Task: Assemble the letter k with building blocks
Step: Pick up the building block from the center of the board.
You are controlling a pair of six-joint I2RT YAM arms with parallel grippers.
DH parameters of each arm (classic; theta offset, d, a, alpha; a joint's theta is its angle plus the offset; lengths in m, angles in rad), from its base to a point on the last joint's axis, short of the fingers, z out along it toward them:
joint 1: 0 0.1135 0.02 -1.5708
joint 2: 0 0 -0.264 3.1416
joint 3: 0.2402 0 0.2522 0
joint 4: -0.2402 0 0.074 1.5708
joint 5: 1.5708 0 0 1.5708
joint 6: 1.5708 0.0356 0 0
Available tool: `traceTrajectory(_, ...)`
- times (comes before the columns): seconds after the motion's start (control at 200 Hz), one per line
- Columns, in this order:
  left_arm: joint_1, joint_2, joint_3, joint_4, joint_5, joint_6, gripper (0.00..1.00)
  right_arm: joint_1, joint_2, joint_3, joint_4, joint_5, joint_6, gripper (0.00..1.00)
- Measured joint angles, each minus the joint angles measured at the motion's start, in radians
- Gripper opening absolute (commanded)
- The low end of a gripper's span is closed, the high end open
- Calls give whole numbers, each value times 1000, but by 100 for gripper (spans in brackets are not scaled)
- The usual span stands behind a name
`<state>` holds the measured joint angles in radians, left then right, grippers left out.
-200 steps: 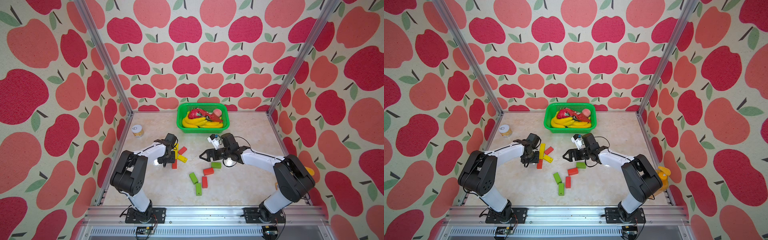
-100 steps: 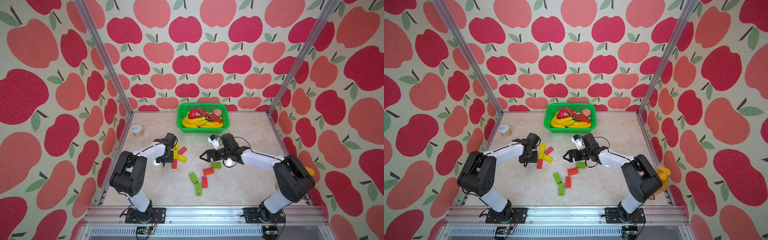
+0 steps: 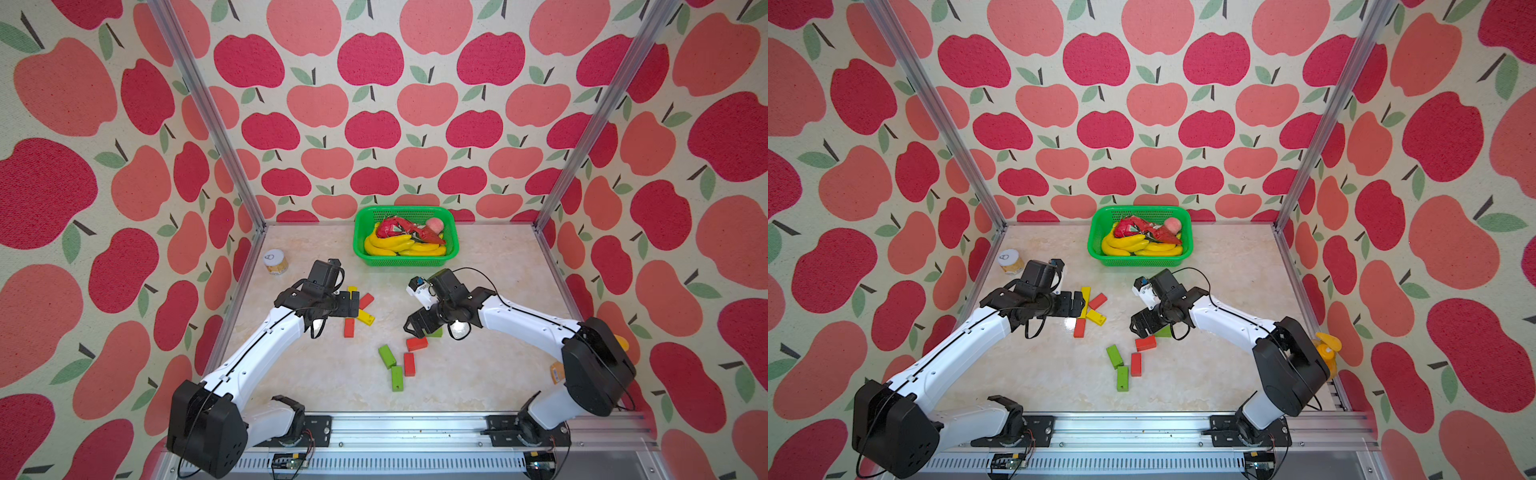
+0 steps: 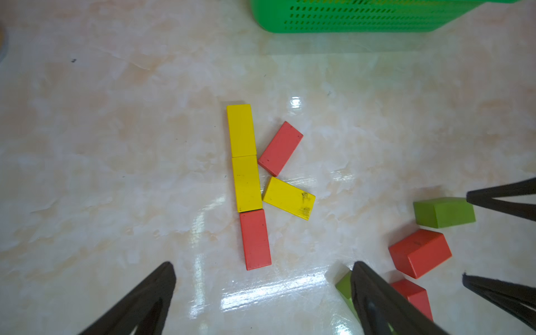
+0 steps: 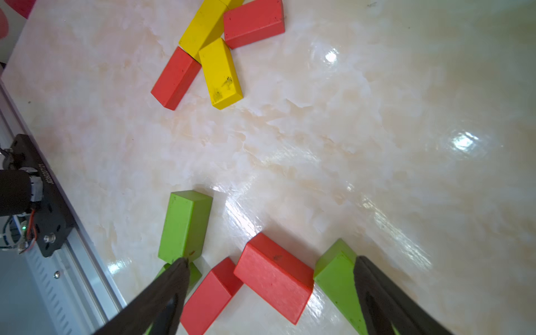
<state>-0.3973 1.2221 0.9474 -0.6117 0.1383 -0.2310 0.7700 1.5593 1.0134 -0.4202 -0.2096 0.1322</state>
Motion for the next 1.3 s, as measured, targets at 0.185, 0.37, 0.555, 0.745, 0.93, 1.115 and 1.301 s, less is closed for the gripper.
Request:
traceTrajectory(0.185, -11, 49, -20, 50, 277, 71, 98, -40, 3, 48, -128, 76, -134, 89)
traceTrajectory(0.37, -13, 121, -20, 105, 455, 120, 98, -39, 31, 85, -209, 123, -256, 83)
traceTrajectory(0.555, -27, 153, -20, 153, 542, 137, 98, -39, 90, 94, -293, 176, -339, 80)
traceTrajectory(0.745, -31, 157, -21, 167, 546, 149, 98, -39, 119, 103, -314, 212, -397, 78)
traceTrajectory(0.93, -29, 171, -21, 167, 540, 155, 98, -39, 161, 149, -313, 236, -440, 76)
traceTrajectory(1.115, -27, 171, -21, 166, 537, 162, 98, -39, 209, 166, -300, 246, -482, 74)
traceTrajectory(1.301, -15, 171, -5, 140, 522, 176, 98, -39, 264, 185, -299, 246, -507, 61)
